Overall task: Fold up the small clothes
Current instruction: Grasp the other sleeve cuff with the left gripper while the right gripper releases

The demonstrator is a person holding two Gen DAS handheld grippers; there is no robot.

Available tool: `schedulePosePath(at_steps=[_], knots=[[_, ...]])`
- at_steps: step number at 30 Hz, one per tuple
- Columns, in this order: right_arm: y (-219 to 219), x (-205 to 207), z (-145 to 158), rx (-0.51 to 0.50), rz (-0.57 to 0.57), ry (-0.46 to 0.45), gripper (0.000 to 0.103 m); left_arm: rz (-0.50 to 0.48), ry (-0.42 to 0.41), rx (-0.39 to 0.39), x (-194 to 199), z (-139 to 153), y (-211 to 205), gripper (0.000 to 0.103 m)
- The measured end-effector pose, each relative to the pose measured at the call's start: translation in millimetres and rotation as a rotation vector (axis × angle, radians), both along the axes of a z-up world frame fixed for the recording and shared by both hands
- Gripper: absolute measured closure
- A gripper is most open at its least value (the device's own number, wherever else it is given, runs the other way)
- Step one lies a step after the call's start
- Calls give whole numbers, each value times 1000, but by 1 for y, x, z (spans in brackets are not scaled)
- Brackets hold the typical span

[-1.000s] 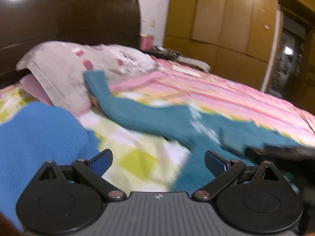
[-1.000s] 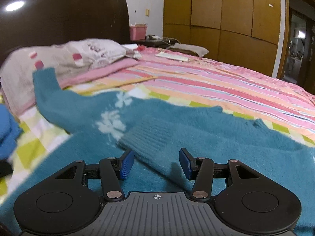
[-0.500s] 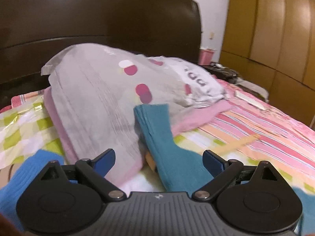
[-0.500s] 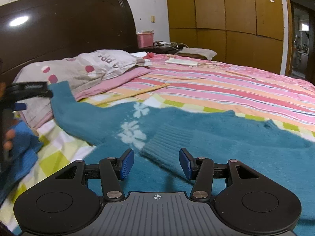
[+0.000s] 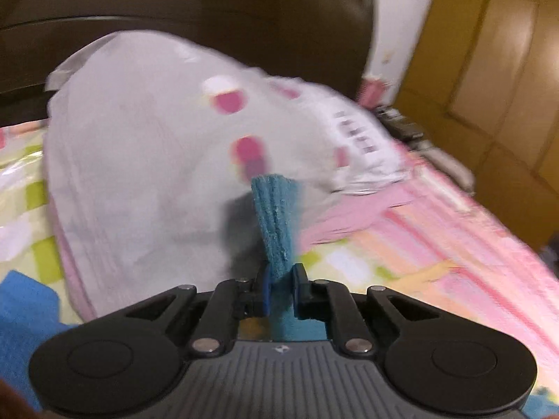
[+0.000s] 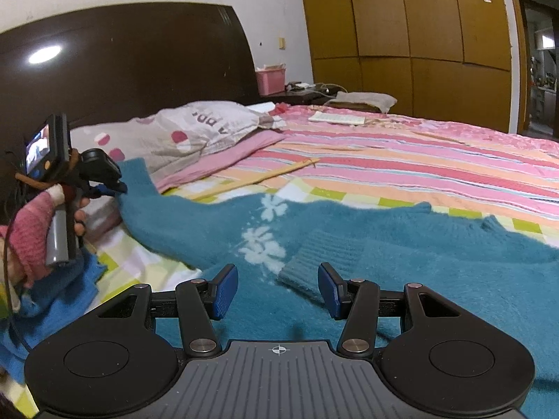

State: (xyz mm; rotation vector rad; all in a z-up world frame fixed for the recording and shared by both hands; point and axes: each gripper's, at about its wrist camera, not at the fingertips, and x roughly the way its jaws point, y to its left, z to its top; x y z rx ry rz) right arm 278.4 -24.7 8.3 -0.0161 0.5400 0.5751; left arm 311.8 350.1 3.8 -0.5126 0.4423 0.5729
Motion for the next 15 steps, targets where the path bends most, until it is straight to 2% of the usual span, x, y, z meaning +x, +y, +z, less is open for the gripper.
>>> schedulePosePath(at_steps=[4,8,12,13,15], knots=[[-8,0,4,43,-24,17,55,-184,-75,26,-12,19,-46,85],[-23,4,11,92,-70,37,55,-401,-104,61,-28,24,-113,85],[-45,11,17,165,-120,89,52,-585,-59,80,-39,3,-179,85],[-51,14,17,192,-125,110,48,-624,-32,88,-41,-6,-197,85],[-63,17,14,258,-140,167,48,-677,21,93,-43,-23,-220,85]])
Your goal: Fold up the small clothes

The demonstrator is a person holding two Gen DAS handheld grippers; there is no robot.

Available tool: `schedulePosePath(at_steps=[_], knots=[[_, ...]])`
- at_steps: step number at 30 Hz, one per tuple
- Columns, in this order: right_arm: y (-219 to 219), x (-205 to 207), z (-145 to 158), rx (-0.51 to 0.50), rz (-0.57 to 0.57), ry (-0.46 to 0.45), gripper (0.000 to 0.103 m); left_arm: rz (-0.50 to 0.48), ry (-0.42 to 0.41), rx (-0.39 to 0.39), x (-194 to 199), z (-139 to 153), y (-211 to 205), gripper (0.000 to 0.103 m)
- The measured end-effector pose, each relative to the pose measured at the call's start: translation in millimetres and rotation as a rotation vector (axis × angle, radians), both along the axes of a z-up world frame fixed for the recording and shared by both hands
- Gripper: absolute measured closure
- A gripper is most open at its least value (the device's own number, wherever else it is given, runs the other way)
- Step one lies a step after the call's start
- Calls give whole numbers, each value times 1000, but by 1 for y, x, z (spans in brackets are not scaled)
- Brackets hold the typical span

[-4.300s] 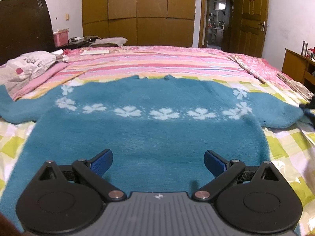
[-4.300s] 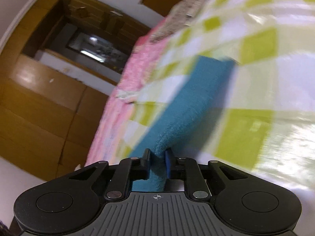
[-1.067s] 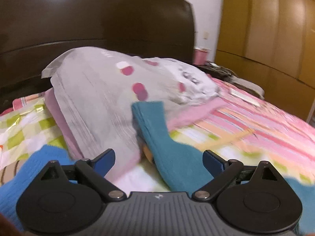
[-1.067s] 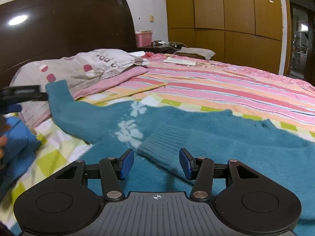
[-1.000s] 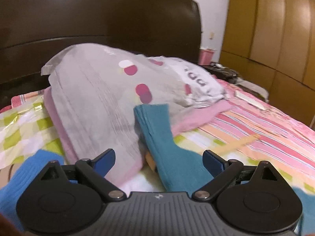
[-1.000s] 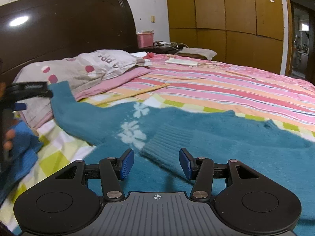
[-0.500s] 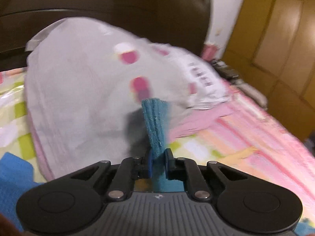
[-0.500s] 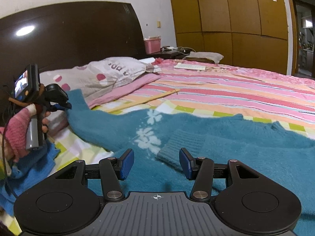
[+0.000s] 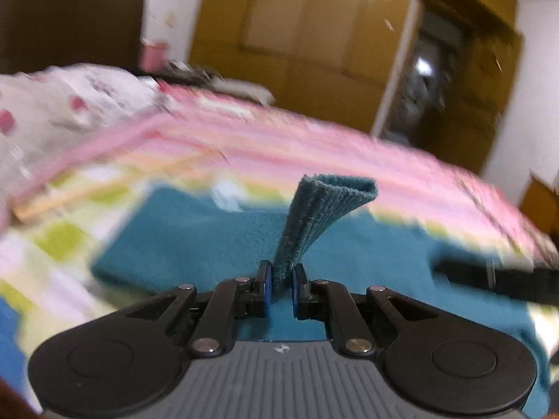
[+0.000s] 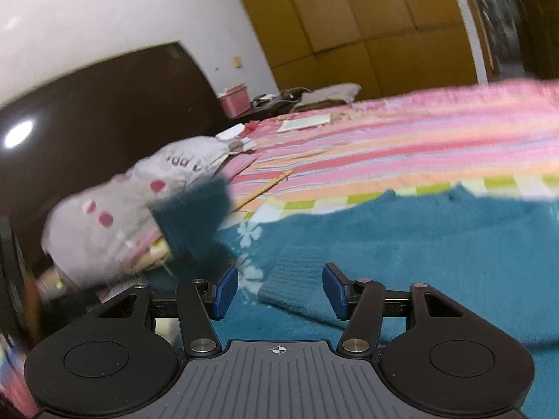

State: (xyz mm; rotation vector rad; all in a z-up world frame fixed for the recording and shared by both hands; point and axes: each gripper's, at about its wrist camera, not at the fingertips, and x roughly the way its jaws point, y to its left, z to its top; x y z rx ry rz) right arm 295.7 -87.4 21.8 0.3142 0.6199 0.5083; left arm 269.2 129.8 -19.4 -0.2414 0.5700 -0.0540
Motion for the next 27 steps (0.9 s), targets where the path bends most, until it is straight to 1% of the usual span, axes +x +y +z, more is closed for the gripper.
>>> schedulePosePath(at_steps=[3,4,5,8,10,12,14,16,18,20,22,23,24,26,27], knots=[[-11,6,-8,77,10,78,48,-29,6,97,-6,-15,-25,85],[-12,9,-12,88,14,103,48,-32,2,99,-8,-15,-25,85],[-12,11,-16,98,16,119,45,-35,-2,96,-8,-15,-23,85],[-6,23,-28,135,21,183,44,-34,-11,91,-9,-16,-19,85],[-4,32,-35,195,30,238,44,-36,-18,102,-11,-16,-18,85],[-5,35,-39,266,39,264,44,-35,-22,102,-16,-18,-20,85],[-5,37,-38,303,45,265,42,-33,-27,106,-19,-19,-21,85],[-4,39,-36,304,34,266,37,-33,-31,108,-20,-20,-22,85],[0,44,-36,297,28,285,37,-36,-33,116,-21,-20,-23,85],[9,50,-38,247,10,316,37,-37,-32,112,-23,-21,-23,85],[16,52,-40,201,4,322,42,-30,-28,97,-22,-22,-19,85],[19,52,-41,204,19,323,52,-26,-28,91,-23,-23,-18,85],[21,51,-41,208,30,320,58,-23,-28,86,-23,-23,-17,85],[27,49,-37,181,47,295,86,-23,-32,79,-22,-22,-14,85],[29,48,-34,163,55,283,90,-19,-40,84,-22,-21,-14,83]])
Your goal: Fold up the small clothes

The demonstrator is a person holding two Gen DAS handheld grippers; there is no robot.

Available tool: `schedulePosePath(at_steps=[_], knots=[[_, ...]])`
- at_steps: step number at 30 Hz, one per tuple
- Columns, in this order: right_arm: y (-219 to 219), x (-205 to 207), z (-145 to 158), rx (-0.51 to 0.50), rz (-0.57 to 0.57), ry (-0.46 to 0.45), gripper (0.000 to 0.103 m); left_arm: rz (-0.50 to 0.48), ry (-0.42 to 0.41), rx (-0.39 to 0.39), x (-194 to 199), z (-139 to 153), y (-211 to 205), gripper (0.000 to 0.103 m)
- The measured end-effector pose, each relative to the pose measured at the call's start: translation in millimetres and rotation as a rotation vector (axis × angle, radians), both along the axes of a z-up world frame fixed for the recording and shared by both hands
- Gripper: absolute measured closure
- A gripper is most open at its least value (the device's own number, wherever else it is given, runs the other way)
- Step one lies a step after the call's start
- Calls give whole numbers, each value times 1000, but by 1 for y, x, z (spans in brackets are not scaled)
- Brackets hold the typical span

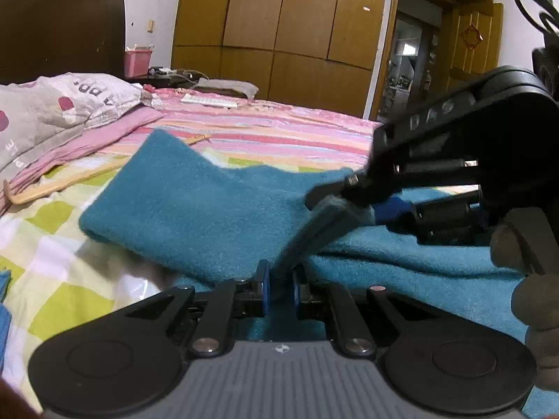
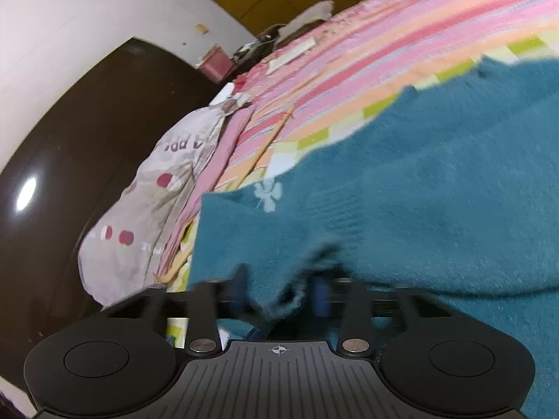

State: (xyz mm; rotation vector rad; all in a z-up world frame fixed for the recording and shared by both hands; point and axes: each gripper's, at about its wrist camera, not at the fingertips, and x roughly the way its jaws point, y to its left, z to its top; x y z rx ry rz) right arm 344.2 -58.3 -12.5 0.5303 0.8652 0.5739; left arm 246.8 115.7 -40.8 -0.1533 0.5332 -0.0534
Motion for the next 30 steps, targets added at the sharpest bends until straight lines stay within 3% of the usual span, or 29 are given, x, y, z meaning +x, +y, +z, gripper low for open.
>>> schedulePosePath(at_steps=[1,6,8,15,21,26,30], knots=[[2,-1,4,-15,8,-17,92,0,-10,7,-1,1,-1,82],[-4,-7,20,-20,23,-79,95,-16,-84,67,-9,7,-8,49],[-10,-6,28,-33,15,-105,96,-10,-117,84,-14,13,-11,41],[-59,2,57,-87,-92,-185,96,-15,-157,9,-25,31,-11,38],[-127,3,68,-200,-242,-194,96,-30,-165,2,-24,38,-17,37],[-176,2,56,-285,-343,-164,96,-38,-145,23,-19,32,-27,35],[-186,9,25,-372,-395,-98,96,-38,-96,59,-13,19,-32,35]])
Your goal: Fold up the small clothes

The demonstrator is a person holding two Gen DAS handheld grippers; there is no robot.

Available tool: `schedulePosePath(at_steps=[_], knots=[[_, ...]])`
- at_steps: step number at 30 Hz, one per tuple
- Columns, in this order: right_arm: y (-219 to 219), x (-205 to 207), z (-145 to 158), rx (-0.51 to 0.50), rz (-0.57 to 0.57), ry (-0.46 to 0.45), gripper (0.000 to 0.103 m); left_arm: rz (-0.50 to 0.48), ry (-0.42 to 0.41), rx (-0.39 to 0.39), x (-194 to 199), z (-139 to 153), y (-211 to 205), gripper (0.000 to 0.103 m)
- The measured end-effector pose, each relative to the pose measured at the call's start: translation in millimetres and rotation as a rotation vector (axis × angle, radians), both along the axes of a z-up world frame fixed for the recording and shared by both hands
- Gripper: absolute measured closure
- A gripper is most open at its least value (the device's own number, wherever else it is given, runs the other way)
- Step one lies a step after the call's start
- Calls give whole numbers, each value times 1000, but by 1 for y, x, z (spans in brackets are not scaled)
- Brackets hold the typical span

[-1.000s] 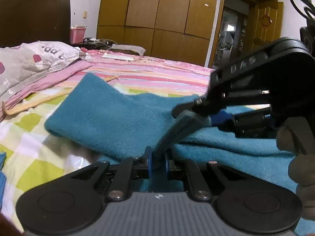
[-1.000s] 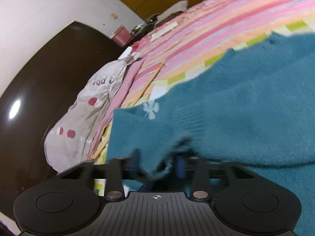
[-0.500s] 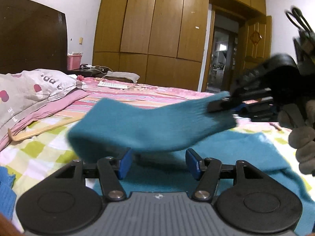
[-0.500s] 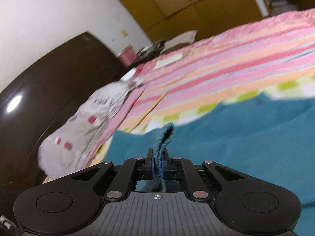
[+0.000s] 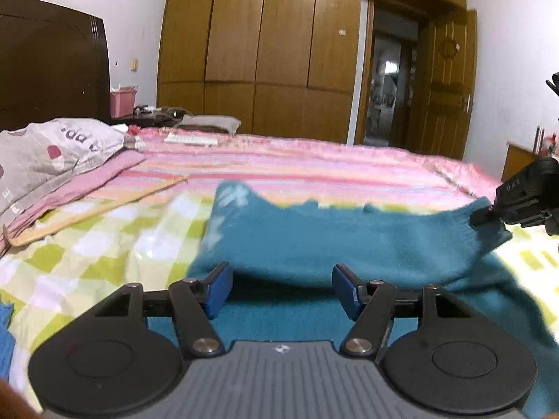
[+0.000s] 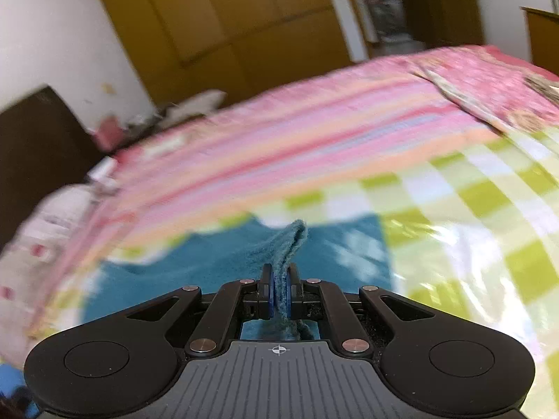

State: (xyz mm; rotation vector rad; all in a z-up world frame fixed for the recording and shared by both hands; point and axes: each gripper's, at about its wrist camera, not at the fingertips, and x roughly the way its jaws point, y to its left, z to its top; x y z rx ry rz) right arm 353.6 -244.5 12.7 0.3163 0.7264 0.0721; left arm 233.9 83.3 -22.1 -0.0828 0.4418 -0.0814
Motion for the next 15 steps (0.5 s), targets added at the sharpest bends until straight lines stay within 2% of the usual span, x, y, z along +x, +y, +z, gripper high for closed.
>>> schedulePosePath(at_steps=[5,10,15], knots=[[7,2,-27,-74,-4,27,95,20,46,27,-3,-12,3,35],[-2,-1,-16,-60,-30,-15,96,46,28,45,-8,-12,11,35],[2,4,-19,-104,-42,-11,96,70,31,44,-11,-11,18,35]])
